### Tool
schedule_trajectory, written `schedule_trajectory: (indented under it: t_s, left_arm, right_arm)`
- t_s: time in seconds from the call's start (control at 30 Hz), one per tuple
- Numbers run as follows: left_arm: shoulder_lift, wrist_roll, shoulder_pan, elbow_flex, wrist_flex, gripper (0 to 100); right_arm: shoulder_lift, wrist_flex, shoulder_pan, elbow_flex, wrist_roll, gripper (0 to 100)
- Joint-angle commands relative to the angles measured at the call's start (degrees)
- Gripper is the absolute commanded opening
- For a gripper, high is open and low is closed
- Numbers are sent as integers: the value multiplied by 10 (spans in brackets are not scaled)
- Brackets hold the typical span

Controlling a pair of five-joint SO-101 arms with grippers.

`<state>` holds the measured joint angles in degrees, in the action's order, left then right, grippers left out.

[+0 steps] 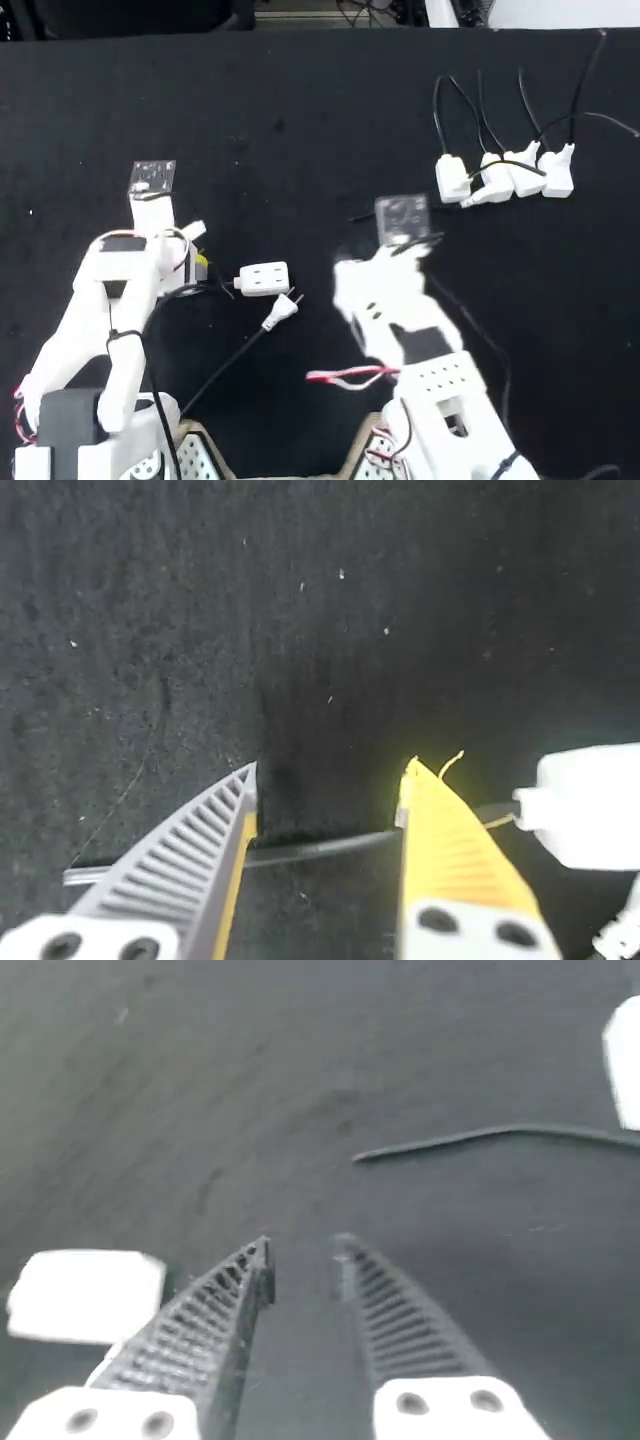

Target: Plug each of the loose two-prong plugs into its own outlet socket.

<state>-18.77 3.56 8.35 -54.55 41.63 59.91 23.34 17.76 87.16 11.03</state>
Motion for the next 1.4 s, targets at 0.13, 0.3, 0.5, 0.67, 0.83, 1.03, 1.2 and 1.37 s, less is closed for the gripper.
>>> schedule_trajectory:
  t_s: [0.13,0.3,0.5,0.67,0.83,1.03,1.2,1.37]
  left_arm:
    - [-20,-48,11,-44,-73,223]
    - [-24,-56,18,-43,-76,223]
    - [-25,-56,16,-43,-76,223]
    - [-25,-56,16,-43,-76,223]
    - [-25,-56,16,-43,-76,223]
    - [-25,-56,16,-43,-76,223]
    - [-25,-56,18,-43,-76,223]
    - [-25,-56,18,-43,-76,223]
  right_arm:
    - [12,-13,174,19,1,162]
    - [11,-28,202,16,16,163]
    - [10,-54,232,21,49,226]
    - [10,-53,231,21,50,237]
    - [10,-52,231,20,49,204]
    - [-70,-4,223,-44,47,205]
    - [-197,36,225,-130,46,205]
    - [-308,39,225,-188,50,205]
